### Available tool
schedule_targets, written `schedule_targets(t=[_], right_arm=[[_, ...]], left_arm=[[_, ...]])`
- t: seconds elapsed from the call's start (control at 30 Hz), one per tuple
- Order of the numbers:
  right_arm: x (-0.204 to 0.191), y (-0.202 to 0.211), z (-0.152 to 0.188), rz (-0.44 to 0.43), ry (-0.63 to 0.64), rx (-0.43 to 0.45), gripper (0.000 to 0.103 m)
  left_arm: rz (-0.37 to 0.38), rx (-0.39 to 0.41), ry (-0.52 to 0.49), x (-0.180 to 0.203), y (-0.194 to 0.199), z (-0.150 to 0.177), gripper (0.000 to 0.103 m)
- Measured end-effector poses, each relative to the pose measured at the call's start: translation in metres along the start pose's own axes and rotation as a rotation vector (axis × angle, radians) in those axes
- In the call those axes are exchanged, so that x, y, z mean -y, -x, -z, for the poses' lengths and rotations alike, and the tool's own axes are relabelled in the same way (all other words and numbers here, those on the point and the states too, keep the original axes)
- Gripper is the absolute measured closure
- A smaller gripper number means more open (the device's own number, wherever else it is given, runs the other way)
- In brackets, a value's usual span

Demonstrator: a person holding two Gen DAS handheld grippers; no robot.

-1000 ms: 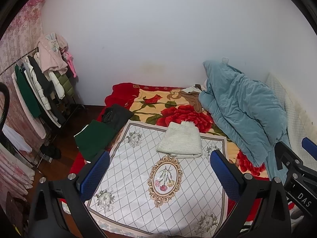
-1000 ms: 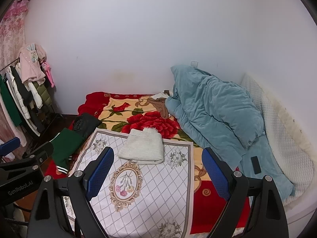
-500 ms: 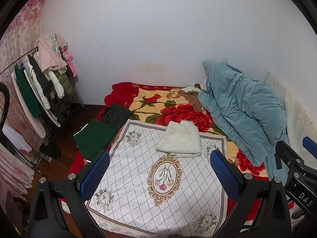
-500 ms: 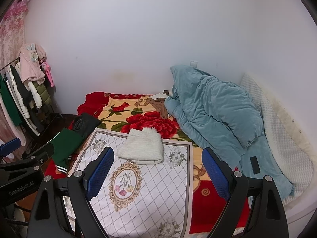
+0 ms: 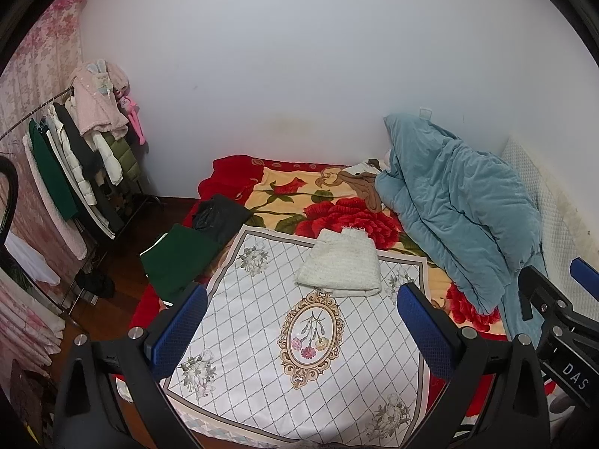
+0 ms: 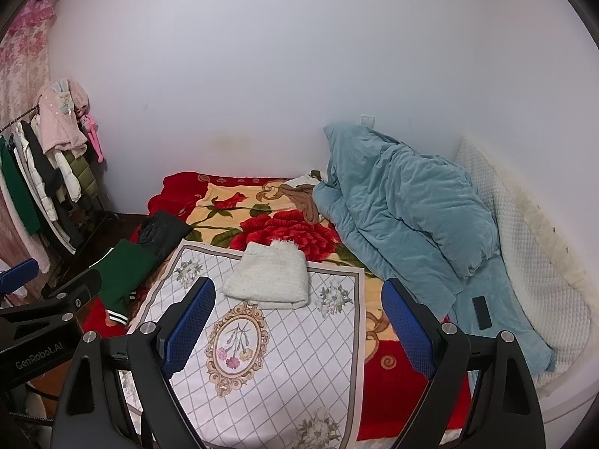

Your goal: Fold large clothes

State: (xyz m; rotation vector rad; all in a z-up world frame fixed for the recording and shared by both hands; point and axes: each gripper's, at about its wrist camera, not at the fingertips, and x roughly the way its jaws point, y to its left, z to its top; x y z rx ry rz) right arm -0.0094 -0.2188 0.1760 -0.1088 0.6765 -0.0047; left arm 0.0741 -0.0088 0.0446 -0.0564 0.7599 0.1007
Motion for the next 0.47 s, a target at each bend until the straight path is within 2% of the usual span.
schedule_targets(t=[0.47], right_arm=[[0.0021,-0.0021,-0.0025,0.000,0.004,-0.004,0.011]], left_arm=[[-0.005,0.000,0.007,0.0006,0.0024,0.0016,0.000]])
